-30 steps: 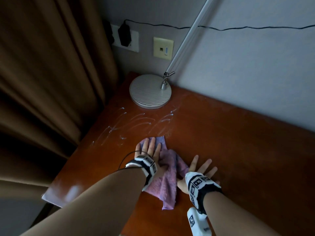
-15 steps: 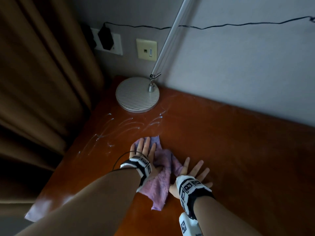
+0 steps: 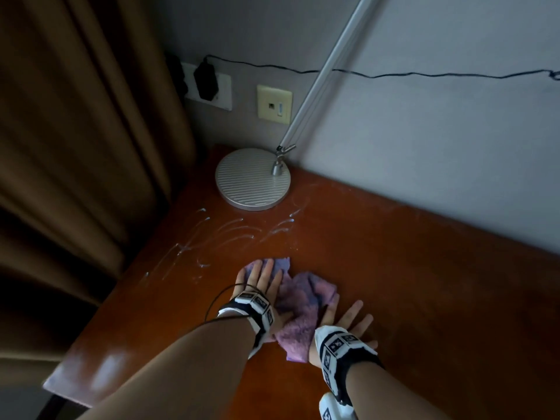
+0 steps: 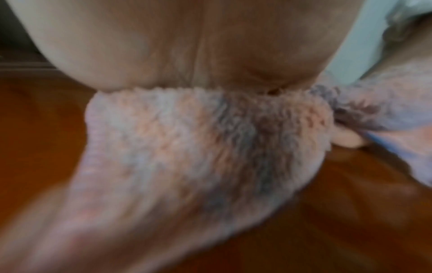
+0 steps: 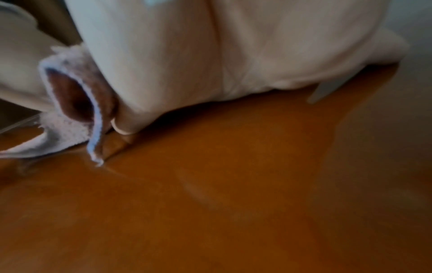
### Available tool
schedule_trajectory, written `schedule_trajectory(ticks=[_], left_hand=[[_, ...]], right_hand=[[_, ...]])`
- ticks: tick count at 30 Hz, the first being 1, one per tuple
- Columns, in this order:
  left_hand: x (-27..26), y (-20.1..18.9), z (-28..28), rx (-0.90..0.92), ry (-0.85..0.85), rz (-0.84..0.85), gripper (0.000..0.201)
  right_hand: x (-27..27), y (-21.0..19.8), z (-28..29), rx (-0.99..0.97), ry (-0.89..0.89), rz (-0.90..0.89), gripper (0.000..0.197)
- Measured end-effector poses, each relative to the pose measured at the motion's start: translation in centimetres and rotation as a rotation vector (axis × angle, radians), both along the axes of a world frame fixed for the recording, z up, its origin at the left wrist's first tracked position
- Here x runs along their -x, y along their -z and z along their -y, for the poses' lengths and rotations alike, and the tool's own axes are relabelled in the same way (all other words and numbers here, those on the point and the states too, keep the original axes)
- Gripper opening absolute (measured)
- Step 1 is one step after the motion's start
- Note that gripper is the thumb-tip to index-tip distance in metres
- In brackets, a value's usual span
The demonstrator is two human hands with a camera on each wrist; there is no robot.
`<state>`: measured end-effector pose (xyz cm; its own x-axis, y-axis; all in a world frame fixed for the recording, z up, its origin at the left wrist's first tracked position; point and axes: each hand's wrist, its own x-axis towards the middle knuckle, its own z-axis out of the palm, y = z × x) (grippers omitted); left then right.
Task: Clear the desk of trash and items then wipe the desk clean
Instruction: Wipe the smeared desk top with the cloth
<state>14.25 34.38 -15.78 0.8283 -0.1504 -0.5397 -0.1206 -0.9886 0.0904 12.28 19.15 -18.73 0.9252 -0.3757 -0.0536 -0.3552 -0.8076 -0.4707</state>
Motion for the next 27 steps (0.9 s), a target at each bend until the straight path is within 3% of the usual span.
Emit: schedule_trajectory(ticks=[3,8,12,15,17,21,22,23,26,27], left_hand=[[-2.1,0.6,1.2,0.055,-0.055,0.063,0.096],[-4.6,-0.3,2.4,0.094,-0.054,0.109,0.095],[-1.7,0.7,1.4,0.042,0.013,0.083,0.095],[-2.2,0.9,1.6,0.031,0.006,0.071,0.095],[-4.0,0.9,2.6,0.072,-0.006,0.074,0.096],[-6.9,0.3,4.5,0.089,0.010,0.097,0.094],[-6.8,0.3,4.4,0.077,0.019,0.104,0.093],[-6.2,0.5,4.0,0.069,0.028,0.111,0.092],[-3.5,1.2,2.3,0.043,0.058,0.121,0.091],[-2.8,1.4,1.9,0.034,0.059,0.124,0.092]], right_hand=[[0.3,0.1,0.1,-0.016,0.014,0.065,0.056],[0.2,0.1,0.0,0.057,-0.012,0.044,0.080],[1.5,0.5,-1.5,0.013,0.073,-0.023,0.057],[1.2,1.2,-1.2,0.013,0.071,0.016,0.056],[1.5,0.5,-1.5,0.060,0.026,-0.045,0.071],[2.8,-0.6,-1.6,0.084,-0.053,-0.206,0.133],[2.9,-0.5,-1.5,0.088,-0.069,-0.230,0.136],[2.9,-0.4,-1.5,0.080,-0.080,-0.261,0.129],[2.3,-0.5,-1.0,0.029,-0.111,-0.232,0.066],[1.7,-0.2,-0.7,0.015,-0.106,-0.220,0.056]])
